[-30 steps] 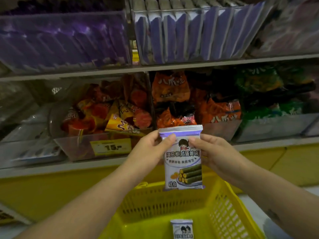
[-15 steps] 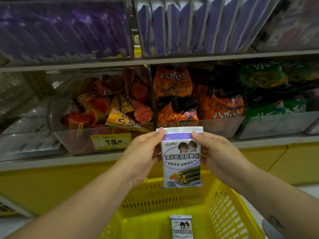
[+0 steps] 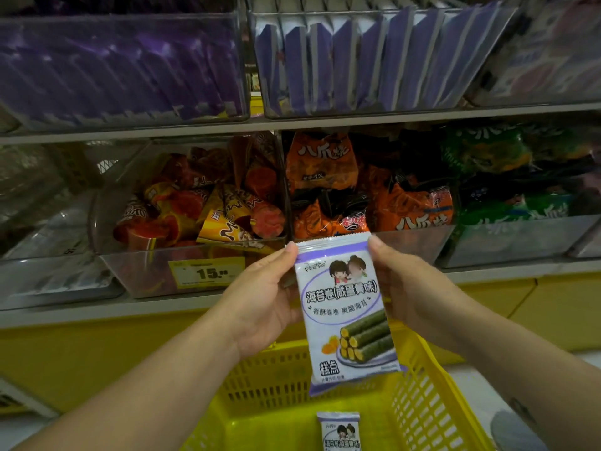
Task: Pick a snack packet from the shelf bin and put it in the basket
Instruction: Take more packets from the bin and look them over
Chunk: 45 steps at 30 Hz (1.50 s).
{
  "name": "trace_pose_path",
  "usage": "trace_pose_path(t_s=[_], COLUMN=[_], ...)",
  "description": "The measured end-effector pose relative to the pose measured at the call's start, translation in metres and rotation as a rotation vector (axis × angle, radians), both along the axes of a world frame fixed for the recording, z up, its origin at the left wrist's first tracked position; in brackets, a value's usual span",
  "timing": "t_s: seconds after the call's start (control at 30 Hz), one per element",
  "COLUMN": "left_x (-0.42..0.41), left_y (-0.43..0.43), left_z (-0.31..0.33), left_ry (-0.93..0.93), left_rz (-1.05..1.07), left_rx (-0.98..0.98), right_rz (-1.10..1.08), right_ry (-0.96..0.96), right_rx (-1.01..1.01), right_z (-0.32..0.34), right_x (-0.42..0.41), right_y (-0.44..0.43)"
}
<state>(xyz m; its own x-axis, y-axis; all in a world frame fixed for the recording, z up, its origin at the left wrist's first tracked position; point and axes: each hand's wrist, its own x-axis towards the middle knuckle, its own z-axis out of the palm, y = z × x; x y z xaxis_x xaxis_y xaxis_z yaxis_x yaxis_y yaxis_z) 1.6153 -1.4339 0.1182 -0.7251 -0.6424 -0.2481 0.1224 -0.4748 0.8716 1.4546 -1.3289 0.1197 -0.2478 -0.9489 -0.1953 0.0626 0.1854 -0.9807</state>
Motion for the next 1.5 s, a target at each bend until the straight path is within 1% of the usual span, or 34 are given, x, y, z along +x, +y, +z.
trace_pose_path(t_s=[0.07, 0.13, 0.2, 0.23, 0.3, 0.4, 0.7, 0.77, 0.8, 0.83, 0.87, 0.93, 0.97, 1.0, 1.07, 1.13, 1.2, 1.27, 1.33, 1.4, 1.5], left_x=[0.002, 0.002, 0.004, 0.005, 0.009, 0.012, 0.014, 0.014, 0.012, 0.009, 0.007, 0.002, 0.000, -0.002, -0.003, -0.003, -0.002, -0.002, -0.001, -0.001, -0.002], left_y=[-0.005, -0.009, -0.011, -0.011, -0.009, -0.003, -0.005, -0.005, -0.004, -0.002, 0.000, 0.008, 0.011, 0.016, 0.023, 0.025, 0.025, 0.024, 0.021, 0.020, 0.019], left_z=[0.001, 0.003, 0.003, 0.003, 0.003, 0.003, 0.003, 0.004, 0.004, 0.002, 0.000, -0.001, -0.001, -0.002, -0.004, -0.004, -0.002, -0.001, -0.003, -0.003, -0.006], left_ry=[0.003, 0.015, 0.019, 0.003, -0.048, -0.063, -0.004, 0.006, 0.004, 0.002, -0.017, -0.051, -0.017, 0.022, 0.051, 0.054, 0.074, 0.111, 0.144, 0.147, 0.138], left_rz=[0.029, 0.059, 0.043, 0.003, -0.132, -0.292, -0.392, -0.394, -0.363, -0.293, -0.168, 0.129, 0.168, 0.147, 0.049, -0.015, -0.042, -0.033, -0.083, -0.160, -0.163], left_rx=[0.034, 0.062, 0.053, 0.031, -0.014, -0.001, 0.088, 0.071, 0.033, -0.054, -0.203, -0.558, -0.661, -0.699, -0.654, -0.572, -0.509, -0.411, -0.333, -0.296, -0.294], right_rz=[0.239, 0.302, 0.257, 0.220, 0.149, 0.095, 0.150, 0.168, 0.167, 0.159, 0.145, 0.083, 0.048, 0.033, 0.065, 0.107, 0.097, 0.025, -0.103, -0.192, -0.204], right_ry=[-0.032, -0.115, -0.185, -0.219, -0.275, -0.335, -0.513, -0.530, -0.526, -0.492, -0.412, -0.134, -0.004, 0.078, 0.122, 0.131, 0.168, 0.156, 0.104, 0.061, 0.113], right_rx=[0.100, 0.130, 0.120, 0.112, 0.087, 0.068, 0.098, 0.085, 0.064, 0.030, -0.015, -0.104, -0.144, -0.183, -0.242, -0.229, -0.209, -0.249, -0.290, -0.314, -0.338], right_z=[0.002, 0.001, 0.001, 0.001, 0.003, 0.008, 0.016, 0.017, 0.017, 0.017, 0.016, 0.014, 0.013, 0.013, 0.012, 0.009, 0.006, 0.005, 0.007, 0.011, 0.013], right_x=[0.000, 0.001, 0.004, 0.005, 0.006, 0.008, 0.005, 0.004, 0.004, 0.004, 0.005, 0.009, 0.012, 0.015, 0.022, 0.028, 0.031, 0.029, 0.023, 0.017, 0.011], right_y=[0.005, 0.008, 0.008, 0.007, 0.007, 0.007, 0.010, 0.010, 0.010, 0.010, 0.009, 0.008, 0.008, 0.008, 0.009, 0.009, 0.009, 0.006, 0.004, 0.004, 0.006])
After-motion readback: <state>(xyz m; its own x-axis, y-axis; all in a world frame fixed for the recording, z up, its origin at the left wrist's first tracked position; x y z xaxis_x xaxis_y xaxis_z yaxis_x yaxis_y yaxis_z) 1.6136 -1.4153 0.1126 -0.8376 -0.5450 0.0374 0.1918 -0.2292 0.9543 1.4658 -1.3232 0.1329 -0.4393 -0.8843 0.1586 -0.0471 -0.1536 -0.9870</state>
